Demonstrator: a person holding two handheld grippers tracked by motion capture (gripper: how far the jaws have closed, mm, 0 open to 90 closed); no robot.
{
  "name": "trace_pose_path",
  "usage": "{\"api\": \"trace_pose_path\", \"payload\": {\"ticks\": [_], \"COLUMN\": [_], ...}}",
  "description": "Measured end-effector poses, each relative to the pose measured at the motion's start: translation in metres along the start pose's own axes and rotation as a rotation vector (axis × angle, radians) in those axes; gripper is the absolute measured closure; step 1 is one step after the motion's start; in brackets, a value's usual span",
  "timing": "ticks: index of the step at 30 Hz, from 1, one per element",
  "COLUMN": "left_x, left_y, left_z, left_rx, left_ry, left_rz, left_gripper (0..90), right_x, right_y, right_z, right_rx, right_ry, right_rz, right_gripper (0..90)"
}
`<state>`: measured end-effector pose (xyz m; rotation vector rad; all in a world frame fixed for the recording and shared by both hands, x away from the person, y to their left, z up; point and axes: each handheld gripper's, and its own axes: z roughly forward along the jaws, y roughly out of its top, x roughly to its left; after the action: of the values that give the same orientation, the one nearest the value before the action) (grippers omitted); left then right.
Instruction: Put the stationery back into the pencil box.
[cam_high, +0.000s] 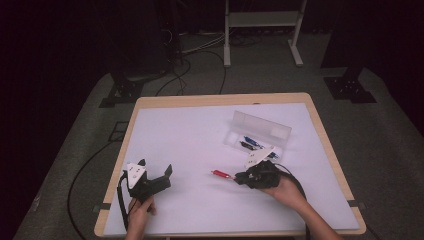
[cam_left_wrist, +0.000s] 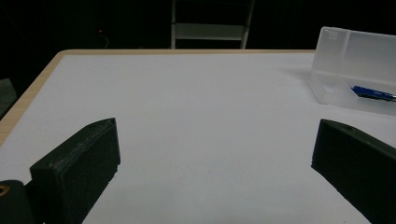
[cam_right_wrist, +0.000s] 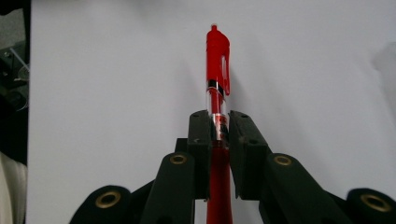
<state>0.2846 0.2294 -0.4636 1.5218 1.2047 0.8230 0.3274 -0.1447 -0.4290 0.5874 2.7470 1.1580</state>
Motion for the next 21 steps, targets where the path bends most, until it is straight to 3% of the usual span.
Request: {"api": "trace_pose_path", "payload": {"ticks": [5,12,15,21], "left_x": [0.0,0.001,0.001,0.001], "left_y": [0.0,0.0,0.0,0.0], "left_z": [0.0,0.0,0.0,0.0], "left_rx": [0.003,0.0,0.001,0.002], "left_ry": [0.003,0.009,0.007,0.003], "left_rz": [-0.008,-0.016,-0.012,-0.009], "left_gripper": [0.4,0.4,0.3,0.4], "right_x": [-0.023,-0.051,-0.065,-0.079], "right_y": [0.0,0.001,0.002,0.002], "right_z": [-0.02,-0.041,-0.044,-0.04], "right_rx": [-0.019,-0.036,-0.033,-0.019], "right_ry": [-0.057,-0.103,-0.121,-0.129], "right_rz": [0.033,0.063,0.08,0.099], "right_gripper": [78.7,78.7,78.6,78.6]}}
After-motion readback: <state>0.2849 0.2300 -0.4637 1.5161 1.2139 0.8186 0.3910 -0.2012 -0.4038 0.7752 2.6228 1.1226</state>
